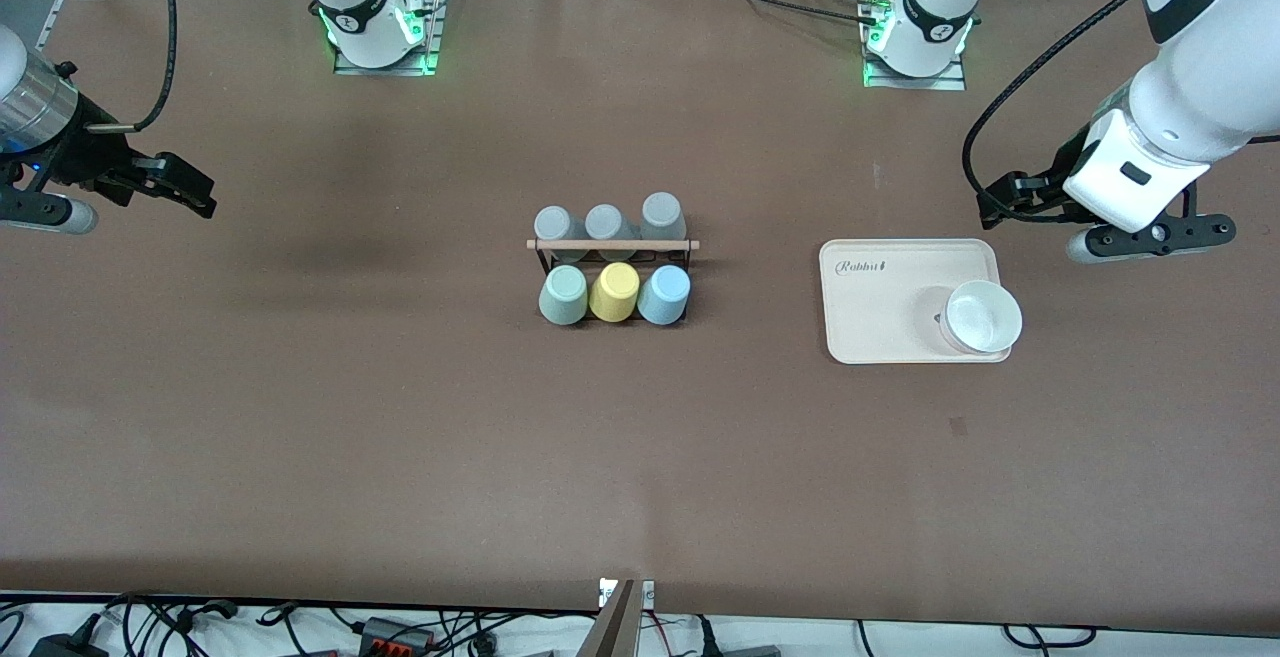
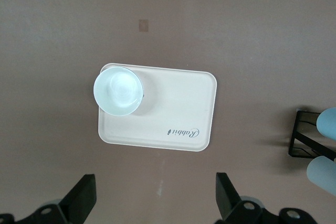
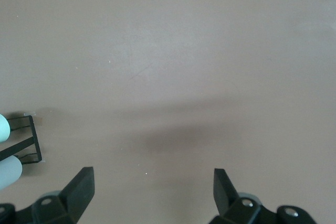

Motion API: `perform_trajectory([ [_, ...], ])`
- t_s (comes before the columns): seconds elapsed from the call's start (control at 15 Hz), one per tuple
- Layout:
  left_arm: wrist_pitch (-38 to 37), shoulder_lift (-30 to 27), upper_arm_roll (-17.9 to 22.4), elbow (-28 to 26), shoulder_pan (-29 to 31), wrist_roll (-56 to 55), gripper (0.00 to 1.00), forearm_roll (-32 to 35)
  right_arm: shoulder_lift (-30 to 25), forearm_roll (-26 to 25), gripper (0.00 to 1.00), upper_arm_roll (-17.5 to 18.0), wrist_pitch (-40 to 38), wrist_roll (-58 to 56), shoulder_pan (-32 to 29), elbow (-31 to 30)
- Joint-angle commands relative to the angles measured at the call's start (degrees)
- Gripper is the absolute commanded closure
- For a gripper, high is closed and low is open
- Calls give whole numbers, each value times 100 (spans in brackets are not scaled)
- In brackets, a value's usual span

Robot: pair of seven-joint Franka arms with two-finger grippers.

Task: Hang scattered cups on rack with three cups

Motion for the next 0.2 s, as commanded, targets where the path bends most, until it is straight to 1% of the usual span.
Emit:
perform_trajectory([
  [0.0, -101, -65, -47, 53, 56, 114, 0, 74, 70, 61, 0, 68, -156, -5, -93, 209],
  [0.13, -101, -65, -47, 53, 48, 105, 0, 74, 70, 333, 0, 67, -156, -15, -163, 209],
])
